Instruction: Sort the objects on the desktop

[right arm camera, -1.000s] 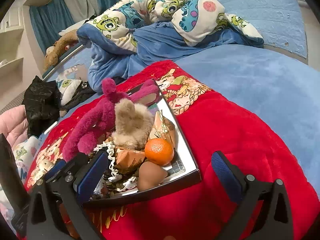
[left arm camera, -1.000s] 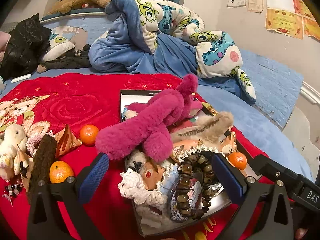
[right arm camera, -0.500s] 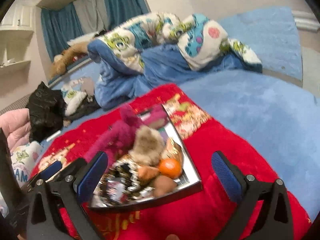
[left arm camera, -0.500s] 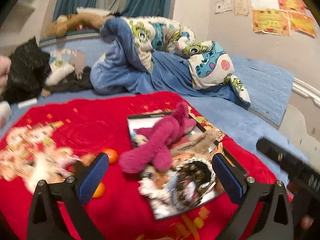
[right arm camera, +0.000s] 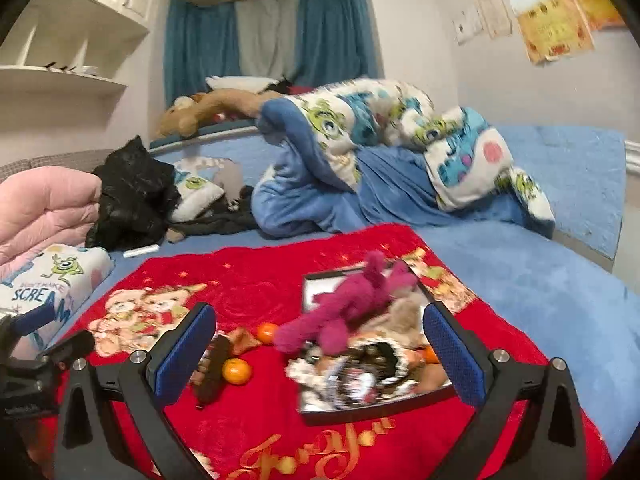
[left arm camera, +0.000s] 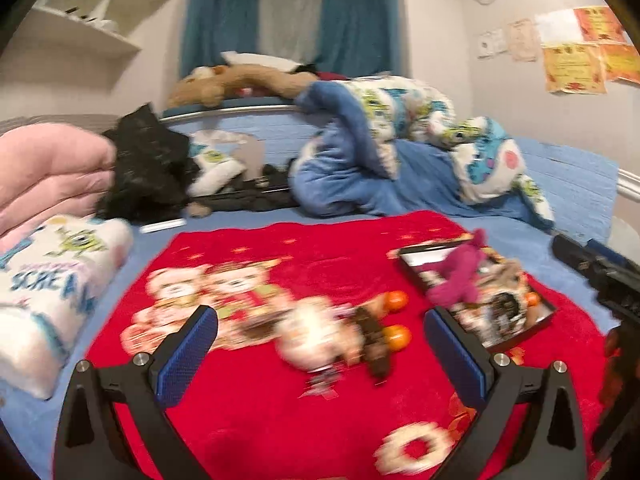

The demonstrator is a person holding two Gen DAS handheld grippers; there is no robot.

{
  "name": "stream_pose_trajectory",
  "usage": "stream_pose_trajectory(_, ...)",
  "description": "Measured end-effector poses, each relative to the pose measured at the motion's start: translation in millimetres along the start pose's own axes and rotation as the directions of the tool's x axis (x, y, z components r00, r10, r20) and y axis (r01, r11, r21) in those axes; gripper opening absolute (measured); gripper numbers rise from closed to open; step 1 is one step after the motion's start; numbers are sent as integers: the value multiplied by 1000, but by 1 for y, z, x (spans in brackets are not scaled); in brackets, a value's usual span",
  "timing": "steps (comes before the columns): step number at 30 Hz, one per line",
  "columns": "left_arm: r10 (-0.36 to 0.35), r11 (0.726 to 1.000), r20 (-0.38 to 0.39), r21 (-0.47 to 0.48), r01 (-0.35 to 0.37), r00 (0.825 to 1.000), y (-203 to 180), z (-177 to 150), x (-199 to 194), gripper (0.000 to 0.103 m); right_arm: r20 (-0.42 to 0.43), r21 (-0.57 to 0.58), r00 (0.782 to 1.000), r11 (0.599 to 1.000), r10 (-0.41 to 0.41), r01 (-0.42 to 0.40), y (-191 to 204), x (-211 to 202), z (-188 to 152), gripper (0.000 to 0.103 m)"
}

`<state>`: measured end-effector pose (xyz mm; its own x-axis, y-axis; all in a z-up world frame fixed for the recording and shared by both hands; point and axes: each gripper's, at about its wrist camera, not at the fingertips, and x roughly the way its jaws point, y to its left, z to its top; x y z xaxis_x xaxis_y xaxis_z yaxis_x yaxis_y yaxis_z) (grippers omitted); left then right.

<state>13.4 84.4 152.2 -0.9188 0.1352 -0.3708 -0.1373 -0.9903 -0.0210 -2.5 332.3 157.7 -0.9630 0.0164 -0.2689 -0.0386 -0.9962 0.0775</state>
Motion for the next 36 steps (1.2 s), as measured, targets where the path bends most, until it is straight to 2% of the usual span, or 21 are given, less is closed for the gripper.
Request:
stream_pose_trajectory(3, 48, 999, -18, -23, -48, 999, 36, -16, -7, 103, -10, -29, 997, 996, 83, -83, 28, -3, -10, 103)
stream_pose_trajectory(6, 84, 995, -8, -48, -84, 996, 65, -35, -16, 103, 34, -43, 999, 999, 5, -4, 52, -9, -29, 103)
stream_pose_trajectory(7, 95, 994, -1, -50, -95, 996, 71, -40, -17, 103, 45, -31, 999, 999, 10, -9, 59, -12, -41, 103)
stream_pose_trajectory(9, 103, 994, 11, -48, -103, 995, 80, -50, -18, 103, 18, -1, 996, 996, 86, -86, 66, -11, -60, 103)
stream_pose_trajectory(10, 106, 994, 18, -42, -105, 994, 83, -56, -16, 103, -23, 21, 990, 990, 142, -142, 72, -5, -69, 103)
stream_pose_trajectory(11, 108, 994, 19, -37, -107, 994, 85, -60, -14, 103, -44, 24, 987, 987, 158, -157, 76, -2, -74, 103)
stream_pose_trajectory(14, 118, 993, 2, -19, -118, 993, 86, -72, -3, 103, -61, -28, 989, 990, 134, -136, 99, 9, -85, 103)
stream_pose_trajectory(17, 131, 990, -21, -41, -132, 991, 90, -84, 9, 103, -51, -78, 990, 987, 134, -137, 122, 13, -93, 103)
stream_pose_trajectory(21, 159, 987, -90, -18, -161, 983, 84, -93, 29, 103, -54, -48, 989, 989, 135, -137, 133, 21, -104, 103)
stream_pose_trajectory(25, 163, 987, -74, 20, -162, 984, 76, -98, 30, 103, -114, -37, 987, 992, 112, -117, 135, 39, -112, 103)
stream_pose_trajectory(30, 179, 984, -46, 23, -179, 983, 74, -100, 25, 103, -119, -42, 988, 994, 97, -103, 135, 40, -115, 103)
stream_pose_trajectory(36, 171, 985, -72, 2, -171, 983, 79, -101, 29, 103, -129, -51, 987, 994, 93, -100, 136, 42, -118, 103)
